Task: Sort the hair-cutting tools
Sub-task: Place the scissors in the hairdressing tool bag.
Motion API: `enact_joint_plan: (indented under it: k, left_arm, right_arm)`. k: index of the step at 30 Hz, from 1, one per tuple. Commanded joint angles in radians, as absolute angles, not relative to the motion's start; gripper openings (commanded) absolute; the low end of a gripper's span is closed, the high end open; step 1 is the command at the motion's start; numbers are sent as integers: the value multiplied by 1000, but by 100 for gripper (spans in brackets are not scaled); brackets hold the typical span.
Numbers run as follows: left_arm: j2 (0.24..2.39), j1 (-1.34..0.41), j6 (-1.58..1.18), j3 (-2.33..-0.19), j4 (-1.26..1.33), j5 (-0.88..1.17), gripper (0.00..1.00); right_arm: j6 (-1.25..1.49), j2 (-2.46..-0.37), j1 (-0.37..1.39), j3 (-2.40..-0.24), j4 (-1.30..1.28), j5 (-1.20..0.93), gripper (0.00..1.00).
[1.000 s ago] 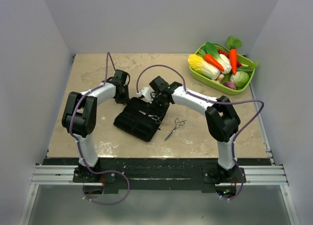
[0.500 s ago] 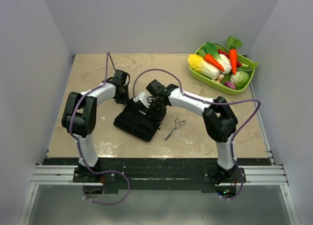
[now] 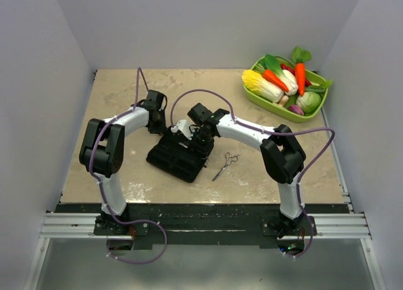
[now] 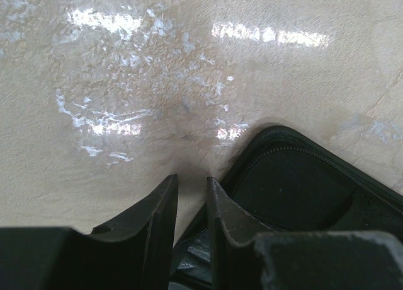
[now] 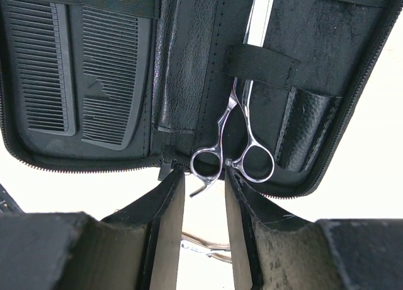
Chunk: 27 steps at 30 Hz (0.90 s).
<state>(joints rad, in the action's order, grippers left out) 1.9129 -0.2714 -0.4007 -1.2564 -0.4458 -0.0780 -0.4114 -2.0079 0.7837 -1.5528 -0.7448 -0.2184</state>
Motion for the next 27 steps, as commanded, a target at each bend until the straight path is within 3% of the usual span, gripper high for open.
enact_joint_plan:
  k: [1, 27]
  left_arm:
    - [1887, -285, -406, -1238, -479, -43, 30]
    - [1925, -284, -405, -1249, -479, -40, 30]
  right_arm:
    - [-434, -2028, 776, -1582, -749, -204, 35]
    - [-431, -2112, 739, -1621, -733, -210, 34]
